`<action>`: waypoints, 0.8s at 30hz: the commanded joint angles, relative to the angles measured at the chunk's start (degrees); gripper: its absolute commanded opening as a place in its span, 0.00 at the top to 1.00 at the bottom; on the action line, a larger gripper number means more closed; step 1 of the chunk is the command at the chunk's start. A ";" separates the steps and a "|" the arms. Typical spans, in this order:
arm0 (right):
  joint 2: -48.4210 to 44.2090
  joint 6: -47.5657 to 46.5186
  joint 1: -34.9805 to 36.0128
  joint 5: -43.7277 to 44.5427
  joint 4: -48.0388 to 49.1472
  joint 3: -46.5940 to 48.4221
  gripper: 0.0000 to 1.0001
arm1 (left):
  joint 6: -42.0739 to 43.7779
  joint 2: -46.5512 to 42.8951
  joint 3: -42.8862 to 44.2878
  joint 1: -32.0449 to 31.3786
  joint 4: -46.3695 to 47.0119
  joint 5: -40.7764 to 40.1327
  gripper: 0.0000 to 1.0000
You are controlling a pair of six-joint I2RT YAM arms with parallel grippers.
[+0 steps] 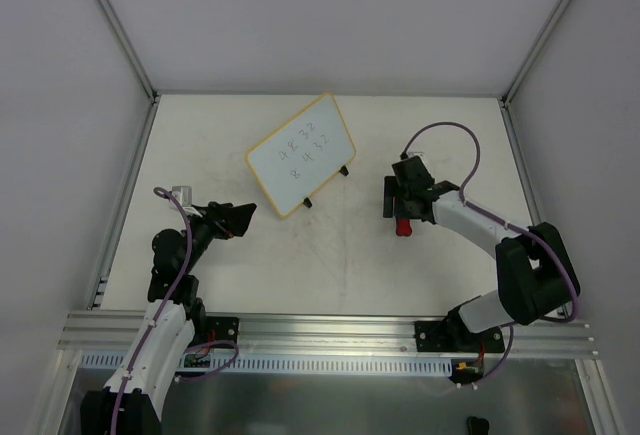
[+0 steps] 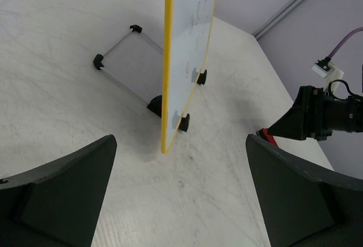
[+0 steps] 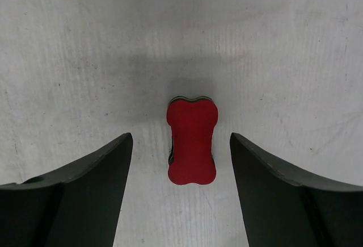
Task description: Erase the whiteboard
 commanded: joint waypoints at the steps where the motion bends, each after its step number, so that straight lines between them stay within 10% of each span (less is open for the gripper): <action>1: 1.55 -0.02 0.13 2.30 -4.67 3.67 0.27 | 1.12 -0.12 -0.63 -0.22 3.08 0.55 0.01; 24: 7.18 -0.28 -4.17 -6.24 -5.19 4.73 0.47 | 1.03 0.40 -0.28 -0.22 2.73 0.55 0.01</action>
